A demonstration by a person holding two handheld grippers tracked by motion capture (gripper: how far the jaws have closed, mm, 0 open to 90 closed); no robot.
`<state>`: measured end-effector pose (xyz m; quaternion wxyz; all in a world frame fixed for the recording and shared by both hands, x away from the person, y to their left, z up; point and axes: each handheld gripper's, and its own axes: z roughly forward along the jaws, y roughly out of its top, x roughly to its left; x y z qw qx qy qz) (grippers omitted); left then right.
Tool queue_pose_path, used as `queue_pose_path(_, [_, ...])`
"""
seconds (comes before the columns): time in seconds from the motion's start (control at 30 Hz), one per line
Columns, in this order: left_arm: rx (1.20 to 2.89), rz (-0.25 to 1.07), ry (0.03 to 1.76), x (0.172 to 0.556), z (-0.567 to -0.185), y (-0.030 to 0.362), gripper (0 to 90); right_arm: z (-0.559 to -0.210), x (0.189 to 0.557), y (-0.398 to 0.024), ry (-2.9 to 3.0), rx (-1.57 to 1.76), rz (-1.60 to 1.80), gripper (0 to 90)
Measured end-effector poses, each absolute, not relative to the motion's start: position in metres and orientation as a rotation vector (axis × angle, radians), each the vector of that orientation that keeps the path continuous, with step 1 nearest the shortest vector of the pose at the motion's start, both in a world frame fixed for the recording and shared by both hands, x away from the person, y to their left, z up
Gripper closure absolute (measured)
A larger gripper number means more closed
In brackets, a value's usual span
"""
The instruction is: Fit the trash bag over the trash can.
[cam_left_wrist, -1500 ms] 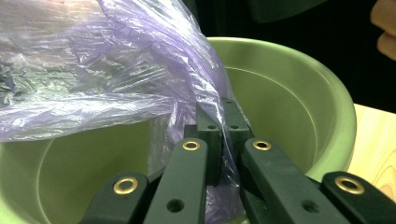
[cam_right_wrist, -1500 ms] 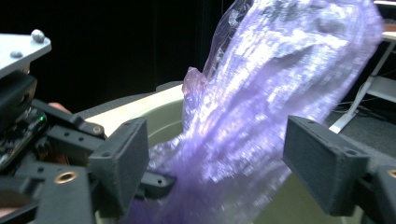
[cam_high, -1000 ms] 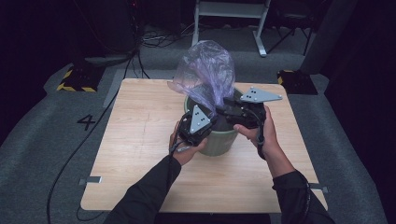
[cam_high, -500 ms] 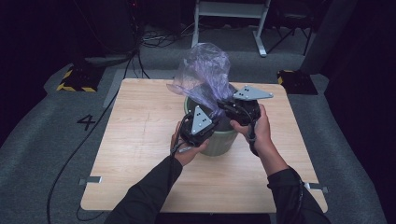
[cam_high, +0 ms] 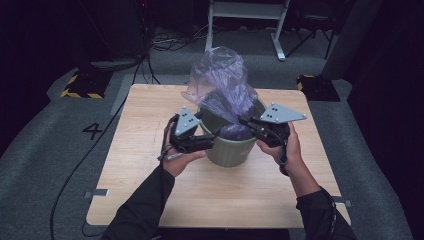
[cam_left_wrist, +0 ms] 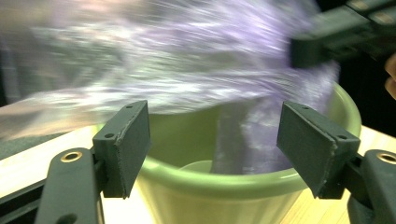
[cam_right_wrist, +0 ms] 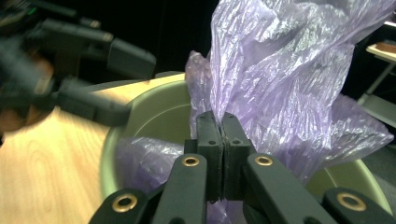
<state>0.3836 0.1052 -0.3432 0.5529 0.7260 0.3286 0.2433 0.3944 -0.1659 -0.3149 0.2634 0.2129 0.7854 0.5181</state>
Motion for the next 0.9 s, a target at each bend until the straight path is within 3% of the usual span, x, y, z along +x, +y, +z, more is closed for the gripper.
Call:
queue_pose_path(0.27, [1.689,0.606,0.876,0.416,-0.343,0.133,22.0,-0.325,0.388,-0.173,2.155,0.485,1.358,88.5])
queue_pose_path(0.47, [1.703,0.497,0.938,0.448,-0.351,0.14,23.5,-0.331,0.387,-0.179,2.167,0.443,1.375,86.3])
queue_pose_path(0.5, [1.703,0.497,0.938,0.448,-0.351,0.14,29.8,-0.331,0.387,-0.179,2.167,0.443,1.375,86.3])
queue_pose_path(0.53, [1.701,0.504,0.932,0.45,-0.35,0.141,29.8,-0.332,0.386,-0.18,2.17,0.439,1.38,85.8])
queue_pose_path(0.8, [1.743,0.518,0.933,0.466,-0.349,0.149,82.0,-0.336,0.384,-0.184,2.177,0.41,1.387,85.3])
queue_pose_path(0.9, [1.748,0.503,0.934,0.469,-0.352,0.154,89.6,-0.338,0.384,-0.185,2.178,0.414,1.389,85.3])
